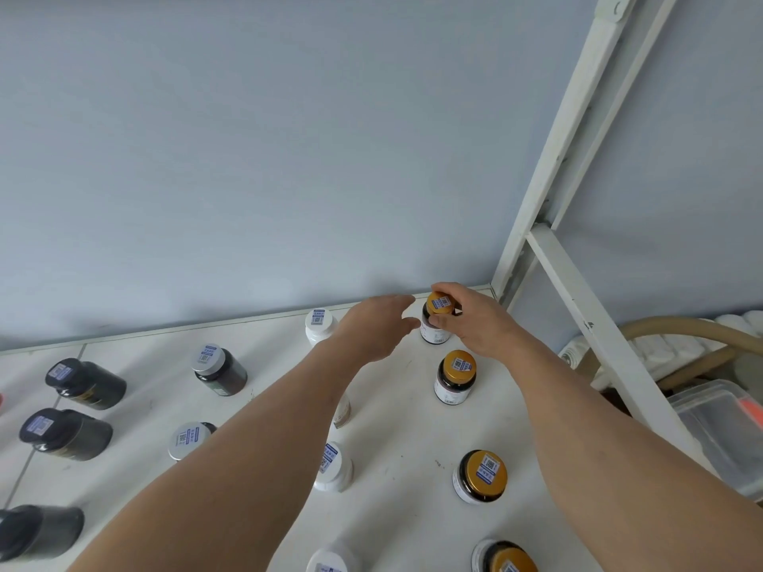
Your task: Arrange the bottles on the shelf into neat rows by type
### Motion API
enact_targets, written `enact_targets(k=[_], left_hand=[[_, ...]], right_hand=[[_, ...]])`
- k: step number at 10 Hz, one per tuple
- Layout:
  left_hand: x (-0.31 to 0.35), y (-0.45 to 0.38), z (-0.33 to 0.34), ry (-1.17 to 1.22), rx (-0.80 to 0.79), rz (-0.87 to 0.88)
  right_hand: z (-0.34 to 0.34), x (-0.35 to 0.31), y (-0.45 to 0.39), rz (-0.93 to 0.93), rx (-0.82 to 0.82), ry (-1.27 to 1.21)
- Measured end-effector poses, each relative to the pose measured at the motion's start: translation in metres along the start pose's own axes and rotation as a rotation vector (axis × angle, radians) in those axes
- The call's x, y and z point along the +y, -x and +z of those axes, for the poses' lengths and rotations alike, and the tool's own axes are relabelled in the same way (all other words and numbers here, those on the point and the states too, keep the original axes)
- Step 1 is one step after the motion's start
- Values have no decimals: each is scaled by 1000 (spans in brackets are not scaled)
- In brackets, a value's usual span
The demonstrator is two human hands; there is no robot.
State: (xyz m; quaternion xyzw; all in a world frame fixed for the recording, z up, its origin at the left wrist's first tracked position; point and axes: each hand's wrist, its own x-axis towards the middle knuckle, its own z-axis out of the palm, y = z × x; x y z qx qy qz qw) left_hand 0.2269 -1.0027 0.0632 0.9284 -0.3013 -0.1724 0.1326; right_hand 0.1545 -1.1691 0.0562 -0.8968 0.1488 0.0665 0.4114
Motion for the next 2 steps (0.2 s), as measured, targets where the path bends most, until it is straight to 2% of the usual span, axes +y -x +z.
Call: enact_targets(k=[2], left_hand=[[0,4,-4,32,25,7]], right_hand=[[-3,-4,2,-6,15,-4]])
